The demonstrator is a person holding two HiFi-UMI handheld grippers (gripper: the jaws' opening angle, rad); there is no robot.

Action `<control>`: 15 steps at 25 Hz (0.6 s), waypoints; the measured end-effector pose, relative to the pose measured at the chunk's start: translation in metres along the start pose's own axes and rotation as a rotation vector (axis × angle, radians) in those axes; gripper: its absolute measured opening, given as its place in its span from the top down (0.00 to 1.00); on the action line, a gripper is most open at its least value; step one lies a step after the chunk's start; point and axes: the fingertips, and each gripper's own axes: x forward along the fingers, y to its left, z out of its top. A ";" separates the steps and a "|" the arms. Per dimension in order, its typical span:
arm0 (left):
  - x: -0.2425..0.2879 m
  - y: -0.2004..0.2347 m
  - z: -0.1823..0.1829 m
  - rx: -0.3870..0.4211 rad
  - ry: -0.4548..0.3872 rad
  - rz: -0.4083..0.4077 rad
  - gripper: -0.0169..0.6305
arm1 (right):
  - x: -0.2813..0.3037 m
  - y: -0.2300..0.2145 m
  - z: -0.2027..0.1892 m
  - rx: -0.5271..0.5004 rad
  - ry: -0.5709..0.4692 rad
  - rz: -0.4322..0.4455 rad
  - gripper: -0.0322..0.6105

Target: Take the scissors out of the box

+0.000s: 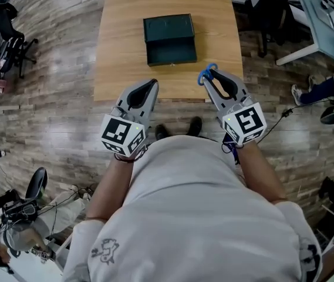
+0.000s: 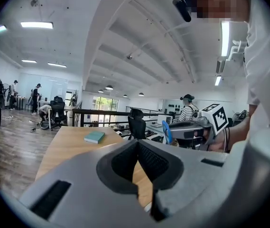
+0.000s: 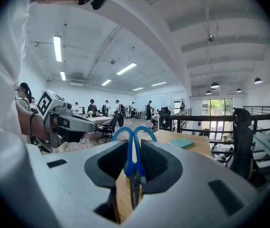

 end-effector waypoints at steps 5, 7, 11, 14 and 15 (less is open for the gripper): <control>-0.024 0.010 0.000 0.003 -0.008 -0.031 0.97 | -0.001 0.028 0.005 -0.004 0.000 -0.010 0.80; -0.033 0.015 -0.003 0.006 -0.007 -0.051 0.97 | 0.001 0.040 0.005 -0.004 0.000 -0.021 0.80; -0.052 0.023 -0.008 0.009 -0.008 -0.083 0.97 | 0.004 0.063 0.005 0.003 0.000 -0.043 0.80; -0.058 0.031 -0.013 0.003 0.001 -0.109 0.96 | 0.009 0.074 0.003 0.015 0.008 -0.043 0.80; -0.059 0.032 -0.015 0.001 0.005 -0.118 0.97 | 0.010 0.077 0.002 0.016 0.010 -0.048 0.80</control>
